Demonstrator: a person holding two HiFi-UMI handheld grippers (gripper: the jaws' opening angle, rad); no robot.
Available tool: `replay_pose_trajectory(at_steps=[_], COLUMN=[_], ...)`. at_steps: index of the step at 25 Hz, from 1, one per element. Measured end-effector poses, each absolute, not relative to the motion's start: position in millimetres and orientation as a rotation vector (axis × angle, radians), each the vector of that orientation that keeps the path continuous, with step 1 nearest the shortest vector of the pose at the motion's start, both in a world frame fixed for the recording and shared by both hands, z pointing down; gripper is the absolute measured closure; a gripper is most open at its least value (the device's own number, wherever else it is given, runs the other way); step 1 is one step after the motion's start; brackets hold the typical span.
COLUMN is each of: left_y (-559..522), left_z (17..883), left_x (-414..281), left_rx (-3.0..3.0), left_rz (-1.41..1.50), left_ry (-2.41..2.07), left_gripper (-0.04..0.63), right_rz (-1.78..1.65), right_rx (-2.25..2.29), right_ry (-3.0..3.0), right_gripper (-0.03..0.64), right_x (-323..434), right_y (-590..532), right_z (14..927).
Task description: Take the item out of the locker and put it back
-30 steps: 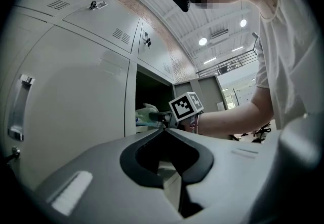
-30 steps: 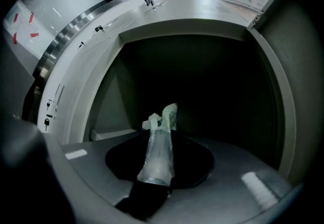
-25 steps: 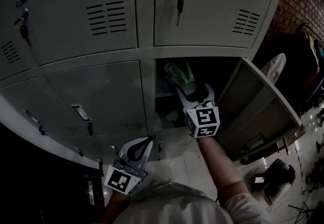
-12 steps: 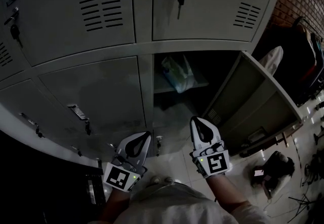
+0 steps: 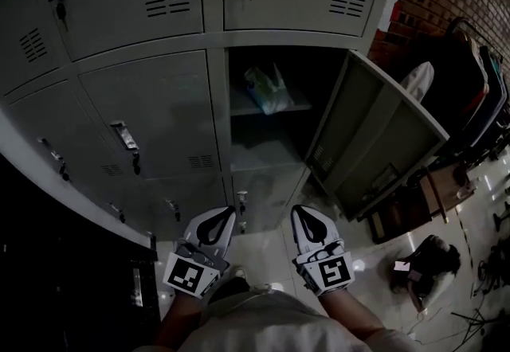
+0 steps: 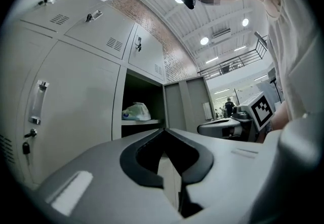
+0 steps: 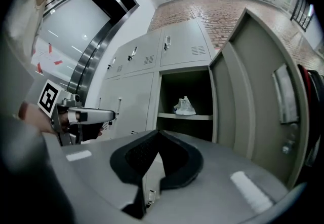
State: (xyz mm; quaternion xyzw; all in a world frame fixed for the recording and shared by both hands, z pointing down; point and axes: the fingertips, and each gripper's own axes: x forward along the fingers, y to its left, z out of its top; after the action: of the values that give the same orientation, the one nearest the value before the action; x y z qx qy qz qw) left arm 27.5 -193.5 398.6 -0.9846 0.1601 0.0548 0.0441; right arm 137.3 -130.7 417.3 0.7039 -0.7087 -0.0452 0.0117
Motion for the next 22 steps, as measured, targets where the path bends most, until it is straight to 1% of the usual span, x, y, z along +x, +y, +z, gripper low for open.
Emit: replay_pose_trajectory(at_steps=[11,16,22], left_y=[-45,-9,4], left_z=[409,407,399], left_x=[-16,-37,-45], left_rx=[-3.003,-2.971,-2.978], left_rz=[0.170,0.153,0.158], left_ry=[0.652,0.666,0.647], left_gripper=[0.594,0.594,0.594], right_rz=[-0.081,-0.088,-0.092], right_rx=[2.112,2.094,2.085], right_ry=[-2.272,-2.307,-2.330], right_gripper=[0.617,0.617,0.617], right_x=[98,79,61], right_y=[22,49,56], right_z=[428,426,416])
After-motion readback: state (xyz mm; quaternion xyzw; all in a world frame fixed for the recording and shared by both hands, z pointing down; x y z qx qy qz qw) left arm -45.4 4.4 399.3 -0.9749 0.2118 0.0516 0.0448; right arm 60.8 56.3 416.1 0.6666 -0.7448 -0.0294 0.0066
